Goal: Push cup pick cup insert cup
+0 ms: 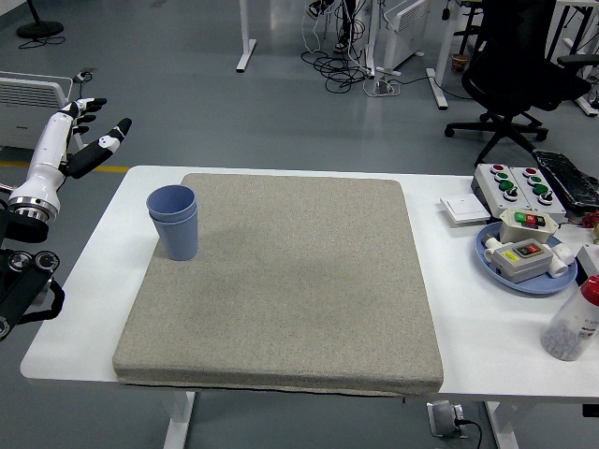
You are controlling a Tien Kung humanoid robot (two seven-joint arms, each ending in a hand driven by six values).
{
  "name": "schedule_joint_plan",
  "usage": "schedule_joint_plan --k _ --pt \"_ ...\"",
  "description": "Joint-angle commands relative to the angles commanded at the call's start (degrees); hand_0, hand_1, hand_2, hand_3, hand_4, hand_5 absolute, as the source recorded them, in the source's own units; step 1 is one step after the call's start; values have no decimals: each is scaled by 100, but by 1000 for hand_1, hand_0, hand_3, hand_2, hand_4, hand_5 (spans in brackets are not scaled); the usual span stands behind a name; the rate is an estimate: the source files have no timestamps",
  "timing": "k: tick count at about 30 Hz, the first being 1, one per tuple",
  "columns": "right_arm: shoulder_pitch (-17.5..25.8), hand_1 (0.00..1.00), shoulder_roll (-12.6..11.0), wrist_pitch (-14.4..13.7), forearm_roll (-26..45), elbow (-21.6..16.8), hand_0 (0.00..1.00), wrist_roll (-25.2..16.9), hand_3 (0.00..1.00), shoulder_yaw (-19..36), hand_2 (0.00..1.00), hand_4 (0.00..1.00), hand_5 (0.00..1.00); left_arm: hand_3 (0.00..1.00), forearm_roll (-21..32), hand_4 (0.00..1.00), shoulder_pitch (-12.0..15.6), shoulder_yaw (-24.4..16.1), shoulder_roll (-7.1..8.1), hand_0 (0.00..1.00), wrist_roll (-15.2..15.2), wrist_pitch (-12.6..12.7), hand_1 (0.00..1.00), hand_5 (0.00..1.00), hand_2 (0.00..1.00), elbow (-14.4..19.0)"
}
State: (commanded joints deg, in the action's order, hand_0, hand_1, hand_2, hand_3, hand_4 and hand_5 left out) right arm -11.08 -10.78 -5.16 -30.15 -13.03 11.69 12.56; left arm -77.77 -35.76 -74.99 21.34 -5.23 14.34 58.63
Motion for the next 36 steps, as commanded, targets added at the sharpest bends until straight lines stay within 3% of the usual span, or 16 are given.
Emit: schedule_joint_plan --k 1,2,7,8,10,12,16,18,22,27,36 --pt "4 670 1 -1 -5 0 732 3 586 4 695 160 385 691 261 641 187 -178 -44 701 19 -76 768 833 782 174" --pt "3 670 2 -1 -27 1 732 6 586 13 694 160 386 702 484 629 346 -328 -86 707 41 -178 777 982 786 320" --pt "0 670 -5 -2 -57 1 732 8 586 20 694 160 386 702 1613 629 1068 -994 -260 707 106 -666 777 982 786 951" --pt "3 670 -6 -4 -53 1 732 5 586 16 695 160 386 769 1872 647 1233 -1144 -304 760 95 -748 825 998 853 1079" --pt "8 670 -8 -9 -40 1 732 0 586 8 695 160 386 769 2311 647 1538 -1409 -387 760 45 -824 825 998 853 1310" --pt "-9 670 -16 -14 -44 3 732 -9 586 2 695 160 386 769 2807 647 1973 -1804 -640 760 -49 -891 825 998 853 1644" --pt "-23 670 -24 -23 -25 4 732 -17 586 -12 693 160 385 787 2992 638 2596 -2229 -1019 771 -82 -894 833 998 865 2019" --pt "-27 670 -26 -23 -53 5 732 -11 586 6 693 160 385 787 3006 638 2846 -2293 -1106 771 -60 -926 833 998 865 2124" --pt "-42 670 -31 -5 -220 5 732 26 586 92 694 160 385 815 3111 641 3290 -2258 -1113 787 -119 -974 845 998 875 2342" --pt "-54 671 -45 -5 -254 4 732 28 586 105 694 159 385 824 3060 649 3641 -2222 -1034 792 -93 -1041 840 998 872 2564" --pt "-123 671 -59 -17 -137 5 732 -12 586 22 694 159 385 825 3050 650 3835 -2292 -1057 793 -57 -1063 841 998 871 2712"
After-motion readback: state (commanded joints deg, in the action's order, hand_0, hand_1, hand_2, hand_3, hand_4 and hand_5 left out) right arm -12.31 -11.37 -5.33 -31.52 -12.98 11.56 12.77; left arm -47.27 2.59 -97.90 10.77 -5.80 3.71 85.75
